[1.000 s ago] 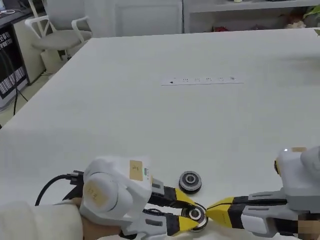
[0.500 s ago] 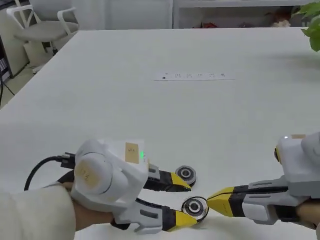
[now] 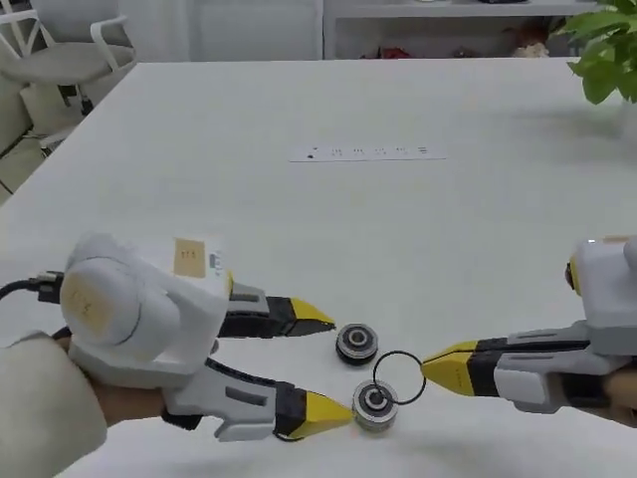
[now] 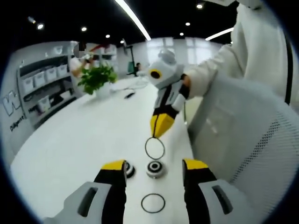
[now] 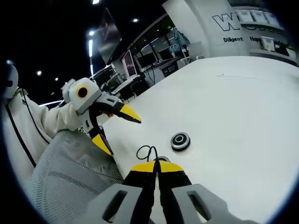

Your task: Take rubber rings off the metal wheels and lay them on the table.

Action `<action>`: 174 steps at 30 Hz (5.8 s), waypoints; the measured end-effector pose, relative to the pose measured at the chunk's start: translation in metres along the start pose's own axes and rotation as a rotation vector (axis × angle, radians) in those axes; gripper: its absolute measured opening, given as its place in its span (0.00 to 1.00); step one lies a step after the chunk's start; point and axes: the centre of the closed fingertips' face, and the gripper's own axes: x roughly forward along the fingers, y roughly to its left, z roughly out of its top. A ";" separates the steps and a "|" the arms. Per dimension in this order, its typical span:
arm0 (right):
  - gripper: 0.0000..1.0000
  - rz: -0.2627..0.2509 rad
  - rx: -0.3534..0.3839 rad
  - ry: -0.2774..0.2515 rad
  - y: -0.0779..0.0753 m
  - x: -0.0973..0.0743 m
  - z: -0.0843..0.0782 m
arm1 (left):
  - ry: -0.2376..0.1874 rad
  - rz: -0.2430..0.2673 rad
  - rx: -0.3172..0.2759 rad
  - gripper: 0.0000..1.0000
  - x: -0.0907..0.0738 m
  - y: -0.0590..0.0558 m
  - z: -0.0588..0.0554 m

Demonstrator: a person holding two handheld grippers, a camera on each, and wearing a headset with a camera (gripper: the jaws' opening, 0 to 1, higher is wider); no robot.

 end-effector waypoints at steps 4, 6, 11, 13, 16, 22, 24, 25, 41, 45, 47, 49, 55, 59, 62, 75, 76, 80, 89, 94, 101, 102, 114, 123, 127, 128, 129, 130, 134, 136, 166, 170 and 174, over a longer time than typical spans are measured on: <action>0.00 -0.020 -0.004 -0.010 0.002 -0.004 0.004 | 0.009 0.018 -0.008 0.58 -0.011 -0.001 -0.005; 0.00 -0.028 -0.002 -0.018 0.004 -0.007 0.007 | -0.018 0.034 -0.051 0.60 -0.019 -0.001 -0.003; 0.00 -0.036 -0.010 -0.028 0.011 -0.011 0.014 | -0.055 0.101 -0.089 0.60 -0.037 0.003 -0.001; 0.00 -0.028 -0.003 -0.047 0.017 -0.013 0.020 | -0.058 0.112 -0.095 0.61 -0.043 0.002 -0.003; 0.00 -0.025 -0.016 -0.054 0.024 -0.014 0.025 | -0.058 0.138 -0.112 0.61 -0.050 0.003 -0.006; 0.00 -0.021 -0.026 -0.044 0.030 -0.011 0.024 | -0.070 0.180 -0.129 0.66 -0.065 0.002 -0.015; 0.00 -0.020 -0.026 -0.044 0.031 -0.011 0.024 | -0.045 0.195 -0.128 0.66 -0.070 0.002 -0.023; 0.00 -0.018 -0.025 -0.045 0.033 -0.010 0.025 | -0.033 0.211 -0.120 0.67 -0.072 0.004 -0.026; 0.00 -0.011 -0.059 -0.046 0.044 -0.004 0.032 | -0.051 0.218 -0.142 0.68 -0.076 0.004 -0.031; 0.00 -0.007 -0.066 -0.036 0.047 -0.001 0.031 | -0.052 0.214 -0.142 0.69 -0.075 0.004 -0.031; 0.00 -0.009 -0.076 -0.032 0.048 0.000 0.031 | -0.046 0.210 -0.140 0.68 -0.075 0.003 -0.032; 0.00 -0.008 -0.073 -0.034 0.048 0.000 0.031 | -0.038 0.210 -0.134 0.68 -0.075 0.003 -0.034; 0.00 -0.009 -0.067 -0.028 0.049 0.001 0.029 | -0.038 0.207 -0.132 0.68 -0.074 0.002 -0.034; 0.00 -0.007 -0.063 -0.042 0.051 0.001 0.032 | -0.034 0.205 -0.127 0.68 -0.074 0.002 -0.034; 0.00 -0.007 -0.067 -0.035 0.054 0.003 0.031 | -0.038 0.205 -0.129 0.68 -0.075 0.002 -0.034; 0.00 0.040 -0.108 -0.005 0.075 0.029 0.030 | -0.020 0.189 -0.122 0.72 -0.073 -0.001 -0.038; 0.00 0.041 -0.109 -0.003 0.075 0.029 0.030 | -0.018 0.188 -0.121 0.72 -0.073 -0.001 -0.039; 0.00 0.048 -0.105 0.009 0.075 0.032 0.028 | -0.011 0.179 -0.120 0.72 -0.071 -0.002 -0.042; 0.00 0.078 -0.096 0.052 0.079 0.048 0.020 | -0.005 0.178 -0.112 0.72 -0.069 -0.003 -0.043; 0.00 0.099 -0.114 0.081 0.085 0.060 0.015 | 0.015 0.165 -0.110 0.72 -0.066 -0.006 -0.049; 0.00 0.108 -0.087 0.090 0.081 0.070 0.015 | 0.024 0.158 -0.109 0.72 -0.064 -0.008 -0.052; 0.00 0.108 -0.084 0.093 0.081 0.072 0.014 | 0.027 0.156 -0.109 0.72 -0.064 -0.008 -0.053; 0.00 0.119 -0.088 0.139 0.081 0.089 0.005 | 0.044 0.143 -0.130 0.71 -0.061 -0.010 -0.059; 0.00 0.126 -0.032 0.168 0.072 0.102 -0.002 | 0.064 0.131 -0.142 0.71 -0.059 -0.012 -0.065; 0.00 0.117 -0.029 0.191 0.065 0.110 -0.007 | 0.072 0.124 -0.146 0.71 -0.058 -0.014 -0.066; 0.00 0.115 -0.029 0.196 0.063 0.111 -0.008 | 0.076 0.123 -0.147 0.71 -0.058 -0.014 -0.067; 0.00 0.109 -0.026 0.202 0.061 0.113 -0.011 | 0.082 0.123 -0.148 0.71 -0.058 -0.014 -0.068; 0.00 0.105 -0.025 0.205 0.060 0.114 -0.012 | 0.084 0.122 -0.148 0.71 -0.058 -0.015 -0.069; 0.00 0.111 0.009 0.216 0.061 0.117 -0.026 | 0.086 0.121 -0.155 0.71 -0.057 -0.015 -0.070; 0.00 0.104 -0.004 0.242 0.061 0.117 -0.035 | 0.093 0.120 -0.155 0.71 -0.056 -0.016 -0.071; 0.00 0.038 -0.092 0.275 0.044 0.116 -0.045 | 0.112 0.152 -0.162 0.71 -0.057 -0.010 -0.075; 0.01 0.020 -0.104 0.272 0.040 0.116 -0.044 | 0.117 0.155 -0.164 0.71 -0.058 -0.009 -0.076; 0.04 0.014 -0.101 0.268 0.038 0.115 -0.043 | 0.111 0.161 -0.166 0.71 -0.058 -0.008 -0.075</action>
